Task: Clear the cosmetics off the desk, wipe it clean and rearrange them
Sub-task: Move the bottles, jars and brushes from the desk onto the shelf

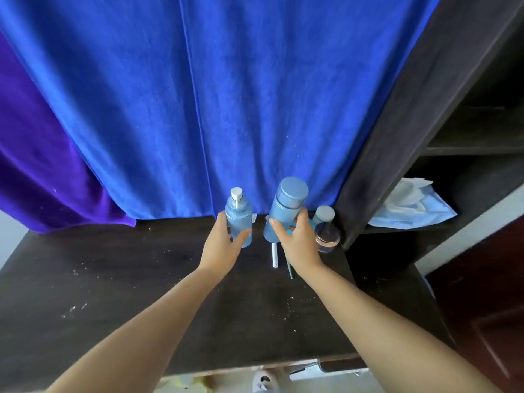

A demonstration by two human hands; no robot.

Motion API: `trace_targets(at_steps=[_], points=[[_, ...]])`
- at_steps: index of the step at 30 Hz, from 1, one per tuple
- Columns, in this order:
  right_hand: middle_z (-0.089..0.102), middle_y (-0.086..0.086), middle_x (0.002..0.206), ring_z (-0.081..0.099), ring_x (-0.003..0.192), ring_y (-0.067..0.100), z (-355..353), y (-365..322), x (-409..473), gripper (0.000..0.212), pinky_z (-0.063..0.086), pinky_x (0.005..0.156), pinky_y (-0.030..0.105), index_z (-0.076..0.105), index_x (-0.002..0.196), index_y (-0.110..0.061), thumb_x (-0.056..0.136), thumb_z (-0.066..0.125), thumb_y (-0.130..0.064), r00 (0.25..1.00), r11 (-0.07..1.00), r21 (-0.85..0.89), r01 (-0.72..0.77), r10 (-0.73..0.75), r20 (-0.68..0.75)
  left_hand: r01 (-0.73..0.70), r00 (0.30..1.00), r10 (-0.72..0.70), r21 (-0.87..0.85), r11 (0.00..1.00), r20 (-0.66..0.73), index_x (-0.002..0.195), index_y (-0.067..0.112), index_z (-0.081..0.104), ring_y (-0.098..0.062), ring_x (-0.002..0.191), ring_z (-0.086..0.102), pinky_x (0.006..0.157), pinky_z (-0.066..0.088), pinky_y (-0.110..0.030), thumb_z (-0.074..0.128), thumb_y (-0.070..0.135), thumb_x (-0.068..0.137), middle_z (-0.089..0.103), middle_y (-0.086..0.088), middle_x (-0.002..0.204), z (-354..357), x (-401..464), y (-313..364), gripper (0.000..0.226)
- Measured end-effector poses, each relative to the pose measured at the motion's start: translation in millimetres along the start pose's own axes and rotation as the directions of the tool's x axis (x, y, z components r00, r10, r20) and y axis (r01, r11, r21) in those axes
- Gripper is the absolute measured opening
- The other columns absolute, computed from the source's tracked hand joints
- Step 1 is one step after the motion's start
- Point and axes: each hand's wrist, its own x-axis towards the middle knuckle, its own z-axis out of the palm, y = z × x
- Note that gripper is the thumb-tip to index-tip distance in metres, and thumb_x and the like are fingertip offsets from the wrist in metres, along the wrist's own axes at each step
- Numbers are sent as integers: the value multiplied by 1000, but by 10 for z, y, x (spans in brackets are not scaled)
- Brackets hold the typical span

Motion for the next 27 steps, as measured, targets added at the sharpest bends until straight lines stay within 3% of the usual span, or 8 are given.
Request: trace_targets(at_steps=[5, 9, 11, 14, 17, 21, 24, 27], points=[[62, 4, 103, 61, 95, 20, -704, -271, -356, 37, 51, 86, 45, 42, 105, -28, 80, 68, -33, 989, 998, -14, 69, -70, -132, -163, 983, 164, -17, 986, 80, 102, 23, 43, -19, 90, 61, 80, 50, -37, 62, 25, 85, 60, 6, 97, 34, -375, 610, 26], [60, 3, 119, 59, 107, 20, -1388, -462, -519, 52, 51, 89, 37, 40, 122, -22, 81, 65, -41, 968, 996, 0, 89, -87, -234, -290, 941, 304, -106, 951, 148, 103, 29, 40, -13, 86, 61, 78, 48, -29, 61, 22, 86, 59, 10, 93, 306, -605, 1188, 28], [59, 0, 118, 59, 107, 17, -1745, -574, -558, 49, 50, 86, 29, 41, 125, -21, 84, 65, -35, 951, 994, -2, 109, -105, -292, -349, 909, 374, -154, 924, 182, 104, 31, 40, -3, 85, 59, 79, 48, -28, 61, 23, 85, 58, 15, 93, 486, -684, 1473, 29], [54, -2, 122, 54, 110, 13, -2256, -749, -555, 55, 47, 89, 27, 35, 132, -20, 85, 62, -31, 918, 992, -41, 121, -127, -376, -439, 843, 487, -234, 868, 226, 110, 31, 41, -4, 90, 58, 78, 48, -23, 61, 25, 86, 58, 14, 98, 774, -748, 1917, 32], [54, 4, 126, 54, 114, 18, -2747, -881, -436, 55, 48, 95, 35, 36, 133, -17, 86, 62, -30, 881, 988, -58, 141, -151, -449, -459, 785, 556, -346, 819, 275, 111, 29, 41, 1, 93, 57, 74, 47, -14, 60, 25, 87, 57, 16, 101, 1066, -779, 2401, 31], [57, 3, 117, 57, 105, 17, -3380, -1032, -76, 46, 46, 82, 23, 42, 126, -15, 87, 62, -26, 841, 978, -84, 192, -208, -500, -451, 746, 594, -426, 784, 303, 113, 27, 40, -2, 92, 56, 71, 47, -10, 59, 24, 88, 56, 14, 101, 1499, -654, 3021, 31], [58, 2, 113, 58, 101, 16, -3763, -1068, 329, 41, 45, 81, 26, 43, 121, -18, 86, 63, -27, 842, 973, -90, 211, -228, -489, -445, 757, 591, -444, 778, 277, 119, 23, 39, -4, 97, 54, 83, 47, -20, 58, 23, 89, 54, 7, 111, 1863, -381, 3380, 36], [57, 0, 114, 57, 102, 16, -4015, -1035, 752, 46, 45, 82, 27, 41, 126, -17, 87, 62, -27, 854, 970, -103, 220, -243, -461, -434, 811, 545, -405, 804, 212, 125, 21, 37, -2, 92, 52, 74, 46, -15, 59, 24, 88, 50, 10, 110, 2187, -26, 3639, 42]])
